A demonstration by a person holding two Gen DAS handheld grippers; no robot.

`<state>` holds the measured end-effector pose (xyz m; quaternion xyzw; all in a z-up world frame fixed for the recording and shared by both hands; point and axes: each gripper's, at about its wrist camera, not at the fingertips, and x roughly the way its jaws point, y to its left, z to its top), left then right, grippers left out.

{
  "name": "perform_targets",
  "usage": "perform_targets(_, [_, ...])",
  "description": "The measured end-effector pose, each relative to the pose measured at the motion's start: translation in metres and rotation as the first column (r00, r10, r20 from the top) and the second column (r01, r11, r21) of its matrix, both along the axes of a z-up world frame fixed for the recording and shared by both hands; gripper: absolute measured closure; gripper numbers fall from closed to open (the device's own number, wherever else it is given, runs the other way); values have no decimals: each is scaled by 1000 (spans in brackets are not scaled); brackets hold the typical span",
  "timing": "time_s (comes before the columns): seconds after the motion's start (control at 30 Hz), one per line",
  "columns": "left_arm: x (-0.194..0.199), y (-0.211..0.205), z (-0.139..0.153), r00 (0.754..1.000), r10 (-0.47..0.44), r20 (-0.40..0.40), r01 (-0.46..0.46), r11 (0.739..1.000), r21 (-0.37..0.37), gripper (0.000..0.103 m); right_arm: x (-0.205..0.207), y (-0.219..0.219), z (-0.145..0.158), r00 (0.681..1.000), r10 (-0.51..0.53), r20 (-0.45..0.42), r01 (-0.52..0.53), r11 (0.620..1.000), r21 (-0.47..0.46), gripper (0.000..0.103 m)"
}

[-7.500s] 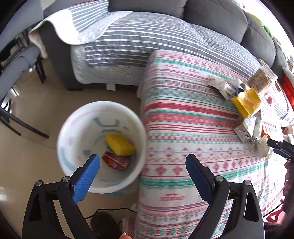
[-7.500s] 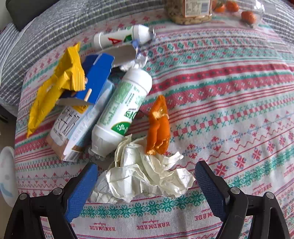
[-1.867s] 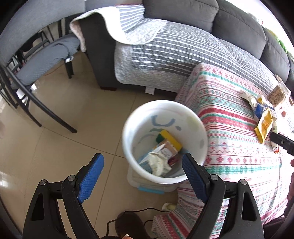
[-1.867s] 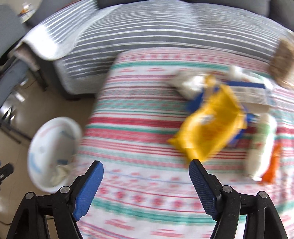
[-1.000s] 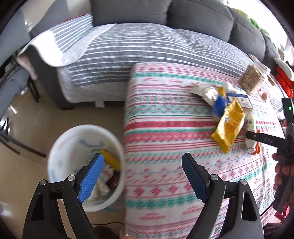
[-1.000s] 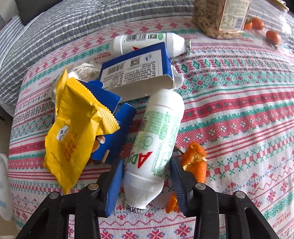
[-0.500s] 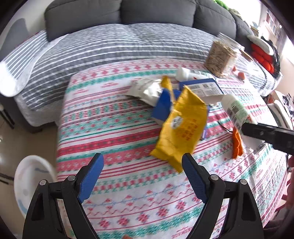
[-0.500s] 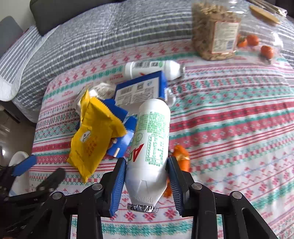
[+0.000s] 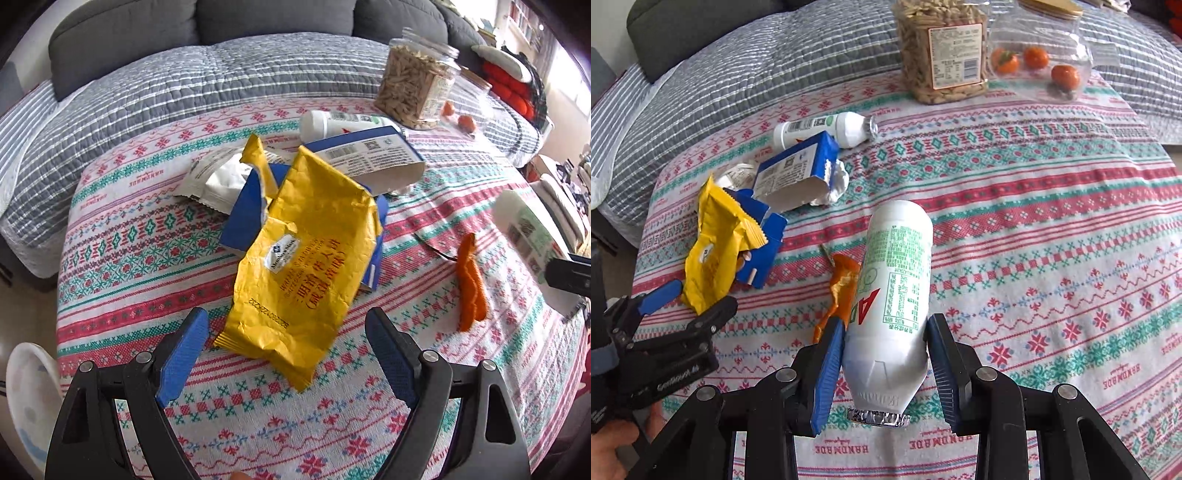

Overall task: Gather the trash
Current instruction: 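Grasp the yellow snack bag with the left tool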

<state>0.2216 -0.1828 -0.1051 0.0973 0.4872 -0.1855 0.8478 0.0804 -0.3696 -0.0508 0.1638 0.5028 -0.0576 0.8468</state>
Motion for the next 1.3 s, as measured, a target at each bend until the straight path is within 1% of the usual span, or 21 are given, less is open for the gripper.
perform_targets(0.07, [4,2,-4,1000,16,-15,-17,1000,-13,19,-2,-2,0,1000,-1,0,1,1000,5,63])
perform_targets(0.1, [6,3,-6,999,21,-26,-22,1000,-16,25,-3,-2,0,1000,-1,1,1,1000,6,63])
perform_targets(0.17, [6,3,-7,1000,22,-18,-22,1000,-7,29,-3,-3,0,1000,1,2,-1,1000,10,63])
perform_targets(0.3, [2,4,-4,1000,10,-1,-10,1000,6,49,-4,-1,2,1000,6,6,-6,1000,8,63])
perform_targets(0.43, [-3,8,1,1000,2,-6,-2,1000,-6,55,-4,3,6,1000,13,13,-13,1000,12,63])
perform_targets(0.63, [-14,18,16,1000,10,2,-10,1000,-13,57,-1,16,13,999,35,35,-35,999,13,63])
perform_targets(0.83, [-24,43,32,999,29,19,-29,1000,0,57,4,35,17,996,72,50,-73,997,15,63])
perform_targets(1.07, [-33,91,47,996,82,30,-82,996,17,57,11,70,22,989,130,68,-131,991,13,63])
perform_targets(1.3, [-39,145,53,988,154,31,-155,987,28,57,21,114,20,977,198,73,-199,980,6,63])
